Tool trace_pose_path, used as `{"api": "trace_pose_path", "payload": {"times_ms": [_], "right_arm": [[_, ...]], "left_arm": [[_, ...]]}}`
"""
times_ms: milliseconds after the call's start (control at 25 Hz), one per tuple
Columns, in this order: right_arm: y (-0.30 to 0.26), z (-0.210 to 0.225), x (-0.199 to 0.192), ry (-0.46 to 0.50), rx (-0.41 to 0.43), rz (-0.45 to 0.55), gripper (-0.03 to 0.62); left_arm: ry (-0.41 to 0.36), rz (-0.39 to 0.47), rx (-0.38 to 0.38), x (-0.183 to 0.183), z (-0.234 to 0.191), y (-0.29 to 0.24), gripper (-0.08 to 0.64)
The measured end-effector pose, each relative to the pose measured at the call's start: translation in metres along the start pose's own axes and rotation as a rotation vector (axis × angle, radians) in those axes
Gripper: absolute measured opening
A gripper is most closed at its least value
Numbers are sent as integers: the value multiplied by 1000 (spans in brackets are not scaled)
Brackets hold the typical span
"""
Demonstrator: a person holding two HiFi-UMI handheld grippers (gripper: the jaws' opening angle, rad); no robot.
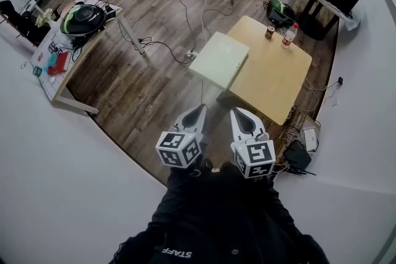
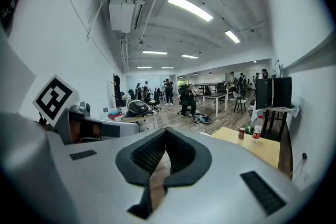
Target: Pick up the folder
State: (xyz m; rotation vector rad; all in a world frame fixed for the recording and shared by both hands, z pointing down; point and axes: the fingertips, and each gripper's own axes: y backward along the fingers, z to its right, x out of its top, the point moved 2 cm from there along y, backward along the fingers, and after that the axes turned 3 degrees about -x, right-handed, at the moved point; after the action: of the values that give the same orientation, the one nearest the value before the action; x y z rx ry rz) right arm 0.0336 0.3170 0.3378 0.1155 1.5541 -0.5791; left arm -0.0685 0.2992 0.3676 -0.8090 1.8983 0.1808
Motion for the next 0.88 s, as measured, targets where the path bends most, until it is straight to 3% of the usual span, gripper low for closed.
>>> {"api": "trace_pose_path", "payload": {"times_ms": [520,880], "right_arm": [[-14,-43,-21,-7,18,-63,21],[-56,-18,-29,-14,21,-97,21]], "left_arm": [[67,-44,57,-19,-46,29,34],[86,-79,71,-20,-70,-12,34]]}}
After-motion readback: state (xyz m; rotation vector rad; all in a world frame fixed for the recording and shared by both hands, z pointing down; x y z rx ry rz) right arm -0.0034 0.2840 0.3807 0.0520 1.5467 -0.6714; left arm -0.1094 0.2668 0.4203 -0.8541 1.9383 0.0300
